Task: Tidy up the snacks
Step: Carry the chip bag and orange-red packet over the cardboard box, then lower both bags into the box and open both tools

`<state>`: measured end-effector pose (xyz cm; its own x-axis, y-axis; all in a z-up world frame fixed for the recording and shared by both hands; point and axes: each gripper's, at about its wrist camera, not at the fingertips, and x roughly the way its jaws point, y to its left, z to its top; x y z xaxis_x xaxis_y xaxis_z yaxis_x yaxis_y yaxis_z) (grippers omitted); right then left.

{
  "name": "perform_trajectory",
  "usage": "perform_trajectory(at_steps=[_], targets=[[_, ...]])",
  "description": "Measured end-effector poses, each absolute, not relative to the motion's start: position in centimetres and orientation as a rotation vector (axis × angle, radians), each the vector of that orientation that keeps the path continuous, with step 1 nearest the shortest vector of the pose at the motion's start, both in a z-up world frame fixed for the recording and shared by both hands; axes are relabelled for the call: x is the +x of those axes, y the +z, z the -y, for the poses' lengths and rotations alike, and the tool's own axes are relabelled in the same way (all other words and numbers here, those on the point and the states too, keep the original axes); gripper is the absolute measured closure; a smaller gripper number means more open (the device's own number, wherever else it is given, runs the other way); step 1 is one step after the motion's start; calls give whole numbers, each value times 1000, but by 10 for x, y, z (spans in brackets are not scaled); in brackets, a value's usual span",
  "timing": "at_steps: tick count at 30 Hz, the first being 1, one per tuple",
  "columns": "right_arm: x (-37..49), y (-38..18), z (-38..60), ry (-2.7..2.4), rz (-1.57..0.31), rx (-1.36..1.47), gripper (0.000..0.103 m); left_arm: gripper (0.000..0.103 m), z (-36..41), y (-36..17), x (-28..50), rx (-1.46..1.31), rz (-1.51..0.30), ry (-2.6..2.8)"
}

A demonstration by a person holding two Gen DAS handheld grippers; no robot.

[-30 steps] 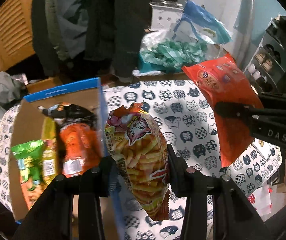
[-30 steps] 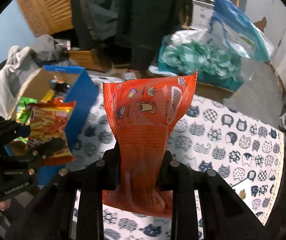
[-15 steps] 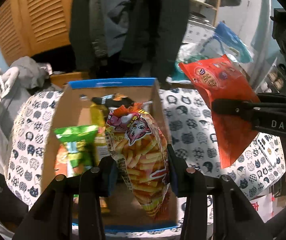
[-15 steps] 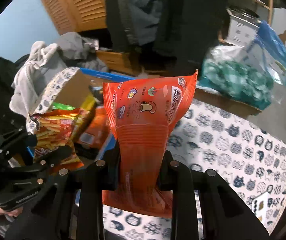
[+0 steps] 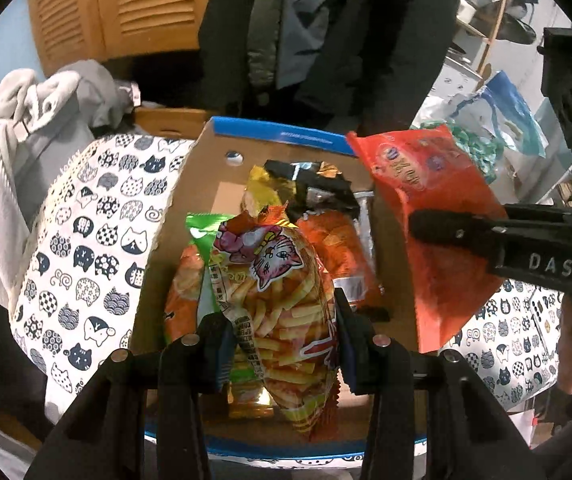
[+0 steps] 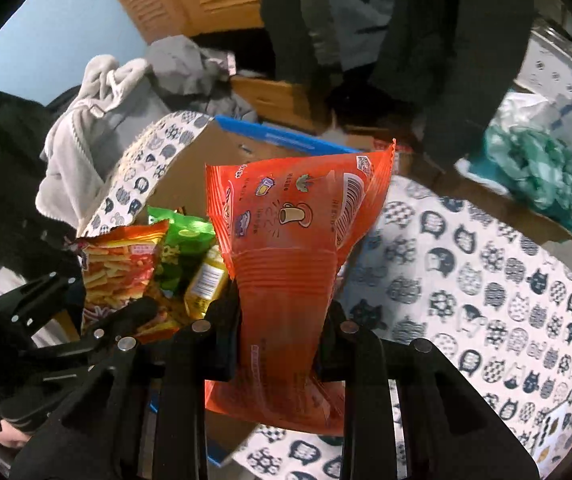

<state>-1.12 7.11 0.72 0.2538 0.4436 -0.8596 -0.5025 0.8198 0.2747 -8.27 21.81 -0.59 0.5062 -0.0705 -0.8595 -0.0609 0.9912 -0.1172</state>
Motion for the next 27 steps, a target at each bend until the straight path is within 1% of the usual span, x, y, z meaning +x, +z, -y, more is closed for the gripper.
perform_trajectory(at_steps=[11, 13, 15, 16, 17, 18, 19, 20, 21, 22, 25, 26, 27], targets=[[-6, -18, -110, 680, -1199, -94, 78, 59, -224, -19, -82, -150, -1069, 0], [-5, -23, -112, 688, -1220, -88, 74, 59, -223, -19, -82, -155, -1078, -2], [-3, -25, -110, 698, -1230, -69, 69, 55, -223, -20, -82, -154, -1084, 4], [-3, -25, -109, 703, -1230, -63, 68, 51, -222, -19, -82, -152, -1083, 4], [-3, -24, -107, 711, -1229, -59, 67, 44, -221, -19, -83, -149, -1080, 7], [-3, -21, -105, 717, -1223, -53, 65, 41, -220, -17, -84, -146, -1075, 10], [-3, -18, -102, 716, -1213, -47, 62, 35, -219, -15, -85, -144, -1069, 9], [-4, -15, -100, 711, -1202, -38, 58, 33, -218, -13, -86, -142, -1066, 7], [-4, -9, -95, 709, -1185, -21, 51, 32, -216, -10, -87, -139, -1062, 7], [-4, -4, -91, 706, -1172, -6, 46, 31, -215, -8, -88, -137, -1059, 6], [-6, 11, -80, 677, -1139, 11, 44, 23, -210, 1, -92, -122, -1042, 2], [-7, 16, -76, 667, -1127, 11, 43, 22, -208, 5, -94, -116, -1034, 3], [-10, 22, -71, 656, -1112, 9, 40, 22, -206, 7, -96, -111, -1030, 4]])
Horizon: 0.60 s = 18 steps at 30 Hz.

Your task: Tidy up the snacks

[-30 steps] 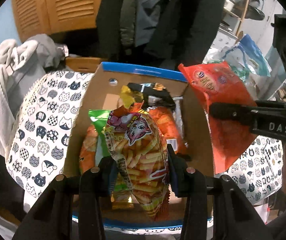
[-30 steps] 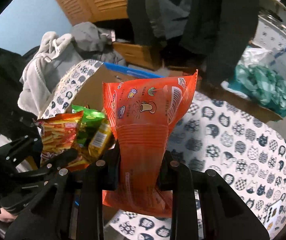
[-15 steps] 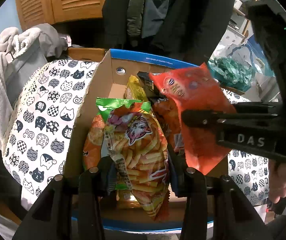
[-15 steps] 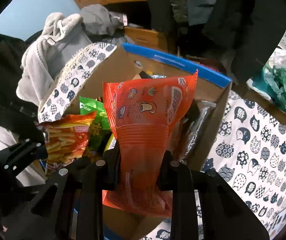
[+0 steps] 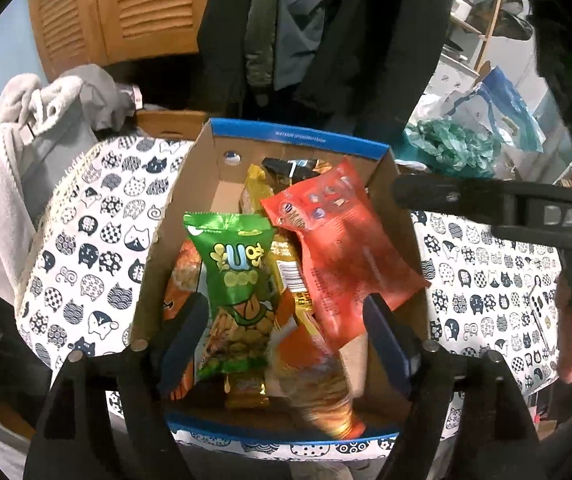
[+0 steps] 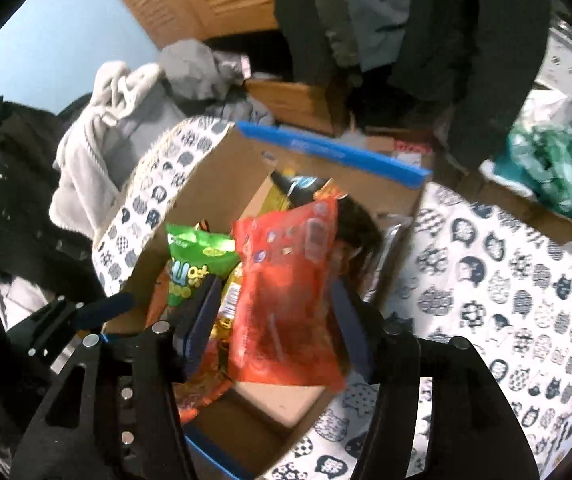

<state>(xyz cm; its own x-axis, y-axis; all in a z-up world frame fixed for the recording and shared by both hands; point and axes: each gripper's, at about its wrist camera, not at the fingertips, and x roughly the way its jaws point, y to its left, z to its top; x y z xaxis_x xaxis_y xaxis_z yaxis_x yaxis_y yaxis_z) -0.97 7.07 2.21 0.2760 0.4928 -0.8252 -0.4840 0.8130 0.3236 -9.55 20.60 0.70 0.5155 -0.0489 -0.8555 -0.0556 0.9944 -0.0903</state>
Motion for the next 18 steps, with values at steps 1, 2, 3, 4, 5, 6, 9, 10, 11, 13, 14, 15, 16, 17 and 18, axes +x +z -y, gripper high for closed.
perform_trajectory(at_steps=[1, 2, 3, 4, 5, 6, 9, 10, 11, 13, 14, 15, 16, 17, 18], targets=[[-13, 28, -66, 644, -1097, 4, 34, 22, -204, 9, -97, -108, -1027, 1], [-16, 33, -61, 632, -1081, 0, 33, 22, -202, 13, -99, -106, -1026, -3], [-21, 40, -55, 620, -1062, -5, 30, 22, -200, 15, -100, -104, -1025, -7], [-24, 45, -50, 613, -1047, -8, 28, 22, -198, 18, -102, -102, -1022, -13], [-29, 51, -45, 604, -1030, -10, 26, 22, -195, 22, -104, -96, -1016, -18], [-33, 56, -38, 592, -1014, -13, 24, 21, -193, 25, -106, -87, -1011, -19], [-48, 71, -17, 570, -960, -14, 24, 16, -185, 35, -112, -54, -984, -17], [-53, 75, -11, 561, -945, -14, 24, 16, -182, 39, -114, -47, -977, -17], [-57, 79, -6, 555, -935, -15, 24, 16, -181, 41, -116, -44, -971, -20], [-66, 85, 8, 542, -915, -11, 24, 16, -176, 47, -120, -40, -958, -30], [-71, 88, 15, 534, -905, -8, 24, 16, -175, 49, -122, -38, -955, -31], [-74, 90, 19, 531, -899, -11, 24, 16, -172, 51, -124, -35, -950, -34], [-77, 92, 25, 524, -891, -13, 24, 16, -170, 53, -125, -29, -945, -38], [-81, 95, 31, 516, -880, -13, 24, 14, -166, 55, -127, -16, -936, -41], [-85, 97, 36, 512, -872, -13, 24, 14, -162, 56, -128, -3, -930, -42]])
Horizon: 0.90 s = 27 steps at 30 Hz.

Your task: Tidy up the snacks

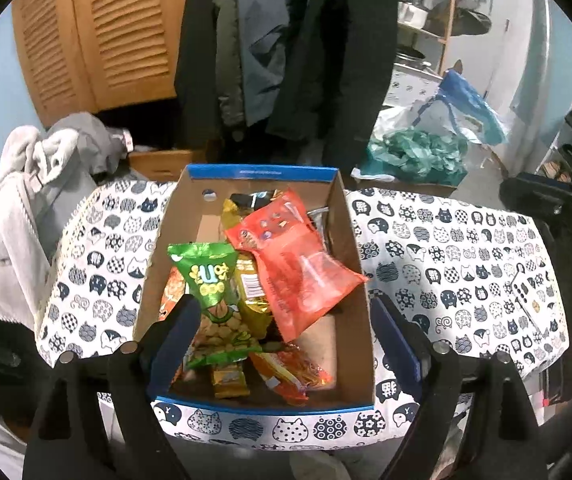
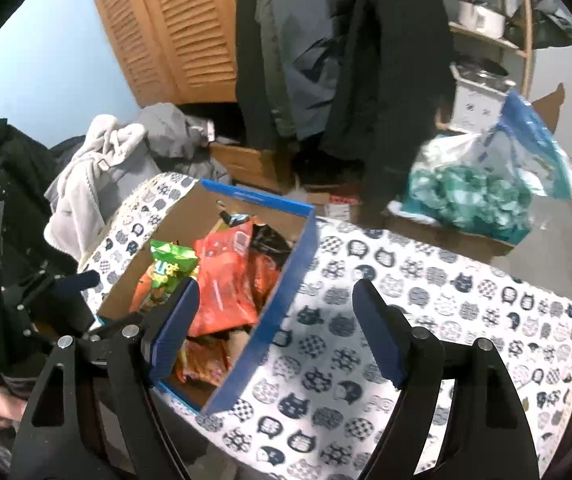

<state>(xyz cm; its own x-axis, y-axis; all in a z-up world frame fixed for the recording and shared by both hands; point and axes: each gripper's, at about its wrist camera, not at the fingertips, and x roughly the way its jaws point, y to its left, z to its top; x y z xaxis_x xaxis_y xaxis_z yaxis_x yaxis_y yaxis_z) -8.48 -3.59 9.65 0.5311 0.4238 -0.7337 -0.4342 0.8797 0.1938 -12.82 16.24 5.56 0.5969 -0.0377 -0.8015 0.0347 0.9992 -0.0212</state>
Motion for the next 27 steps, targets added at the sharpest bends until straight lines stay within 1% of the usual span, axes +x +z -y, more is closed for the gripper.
perform_trajectory(at_steps=[6, 9, 20, 27], targets=[[-100, 112, 50, 478, -782, -82, 24, 14, -140, 63, -134, 17, -930, -91], [-107, 115, 57, 481, -752, -87, 23, 10, -130, 69, -137, 50, -898, -89], [-110, 103, 70, 493, -763, -83, 23, 9, -114, 82, -137, 94, -813, -53], [-108, 93, 79, 482, -786, -78, 23, 9, -106, 79, -137, 120, -814, -51]])
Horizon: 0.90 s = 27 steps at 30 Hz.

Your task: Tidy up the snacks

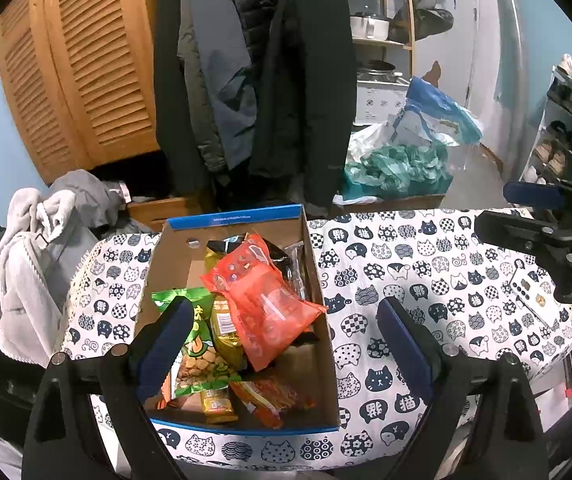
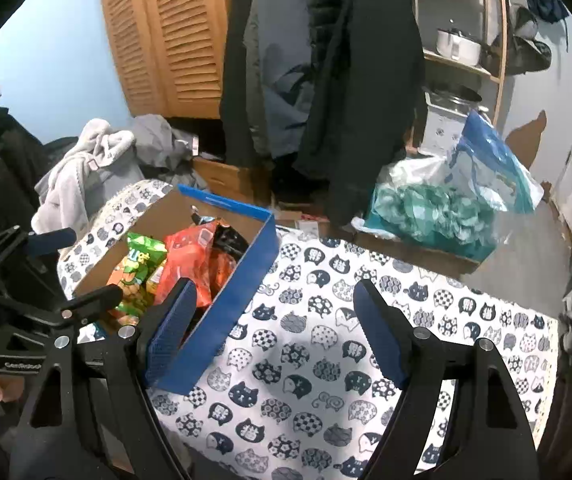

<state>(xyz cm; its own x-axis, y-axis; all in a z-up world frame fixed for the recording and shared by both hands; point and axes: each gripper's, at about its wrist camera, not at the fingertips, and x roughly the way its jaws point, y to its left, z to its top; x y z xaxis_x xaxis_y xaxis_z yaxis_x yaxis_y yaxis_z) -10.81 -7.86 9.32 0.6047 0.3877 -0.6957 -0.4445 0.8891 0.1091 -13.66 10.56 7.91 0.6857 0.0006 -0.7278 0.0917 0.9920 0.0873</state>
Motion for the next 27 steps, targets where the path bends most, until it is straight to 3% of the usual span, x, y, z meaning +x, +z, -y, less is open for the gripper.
perform_trajectory(at_steps=[27], targets=[[-110, 90, 79, 477, -796, -76, 23, 9, -114, 85, -143, 91, -785, -22]])
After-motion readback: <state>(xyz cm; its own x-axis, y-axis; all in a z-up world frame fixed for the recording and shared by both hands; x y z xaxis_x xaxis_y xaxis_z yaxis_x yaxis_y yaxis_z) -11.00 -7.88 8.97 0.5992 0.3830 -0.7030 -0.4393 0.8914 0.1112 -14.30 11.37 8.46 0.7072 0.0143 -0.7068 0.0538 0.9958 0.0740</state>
